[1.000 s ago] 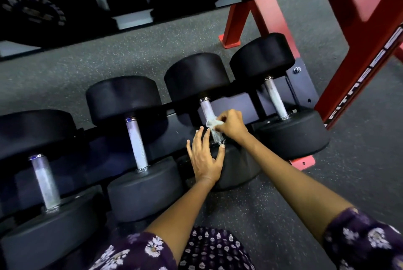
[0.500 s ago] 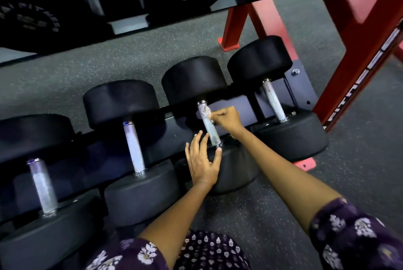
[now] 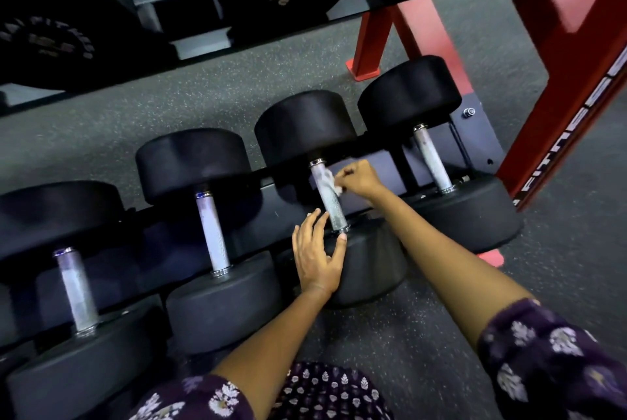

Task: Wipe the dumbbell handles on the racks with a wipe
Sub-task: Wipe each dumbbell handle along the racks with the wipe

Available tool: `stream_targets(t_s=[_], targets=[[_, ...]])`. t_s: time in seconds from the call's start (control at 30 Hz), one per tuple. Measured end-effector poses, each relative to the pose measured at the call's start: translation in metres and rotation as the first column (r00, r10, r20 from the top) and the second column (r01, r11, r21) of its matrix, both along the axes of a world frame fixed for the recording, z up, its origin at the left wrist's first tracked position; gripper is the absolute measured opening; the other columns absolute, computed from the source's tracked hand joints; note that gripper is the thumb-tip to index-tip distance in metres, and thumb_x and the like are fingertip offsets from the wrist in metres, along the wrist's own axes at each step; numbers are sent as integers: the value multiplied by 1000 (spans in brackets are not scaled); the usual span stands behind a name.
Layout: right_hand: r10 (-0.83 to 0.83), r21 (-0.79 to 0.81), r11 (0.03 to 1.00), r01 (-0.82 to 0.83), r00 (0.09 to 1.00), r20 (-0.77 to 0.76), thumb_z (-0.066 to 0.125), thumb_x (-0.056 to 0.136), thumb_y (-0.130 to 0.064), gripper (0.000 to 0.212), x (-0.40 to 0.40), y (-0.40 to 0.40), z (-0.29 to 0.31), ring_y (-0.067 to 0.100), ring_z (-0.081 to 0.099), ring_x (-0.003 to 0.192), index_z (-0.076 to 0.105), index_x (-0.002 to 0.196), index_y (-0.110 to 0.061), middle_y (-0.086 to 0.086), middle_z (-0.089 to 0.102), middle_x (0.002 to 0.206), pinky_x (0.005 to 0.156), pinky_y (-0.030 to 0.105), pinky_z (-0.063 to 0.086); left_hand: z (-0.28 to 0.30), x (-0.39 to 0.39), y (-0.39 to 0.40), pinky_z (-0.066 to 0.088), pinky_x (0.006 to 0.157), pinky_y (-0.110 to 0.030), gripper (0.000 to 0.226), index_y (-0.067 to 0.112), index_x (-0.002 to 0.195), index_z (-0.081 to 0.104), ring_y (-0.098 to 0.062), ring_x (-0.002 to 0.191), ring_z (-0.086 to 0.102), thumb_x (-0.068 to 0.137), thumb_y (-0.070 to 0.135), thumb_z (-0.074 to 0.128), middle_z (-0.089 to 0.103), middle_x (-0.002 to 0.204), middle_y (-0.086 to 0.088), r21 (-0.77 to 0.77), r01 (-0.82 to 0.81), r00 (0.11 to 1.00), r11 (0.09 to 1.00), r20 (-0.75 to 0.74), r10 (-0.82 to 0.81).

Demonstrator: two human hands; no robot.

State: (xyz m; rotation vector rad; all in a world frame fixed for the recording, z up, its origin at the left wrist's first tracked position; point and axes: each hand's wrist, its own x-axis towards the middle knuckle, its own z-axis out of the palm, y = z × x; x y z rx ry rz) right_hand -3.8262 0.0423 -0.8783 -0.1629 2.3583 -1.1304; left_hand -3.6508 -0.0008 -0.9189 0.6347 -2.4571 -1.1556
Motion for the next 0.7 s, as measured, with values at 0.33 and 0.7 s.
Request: stream_targets(t_s=[0.33, 0.7], targets=[[214, 32, 973, -229, 943, 255, 61, 72, 13, 28, 17, 35, 5, -2, 44, 33, 60, 55, -9, -9, 52, 35, 42, 12, 41, 4, 1, -1, 18, 116, -40, 62, 8, 129, 59, -23, 131, 45, 87, 49, 41, 54, 138, -8, 12, 20, 1000, 1000, 24, -20], [318, 414, 848, -331, 942, 103, 77, 65, -14, 25, 50, 1, 17, 22, 57, 71, 60, 77, 0, 11, 56, 71, 45, 17, 34, 5, -1, 0, 19, 115, -39, 64, 5, 128, 58, -28, 129, 48, 85, 50, 43, 54, 137, -11, 33, 14, 999, 999, 39, -16]])
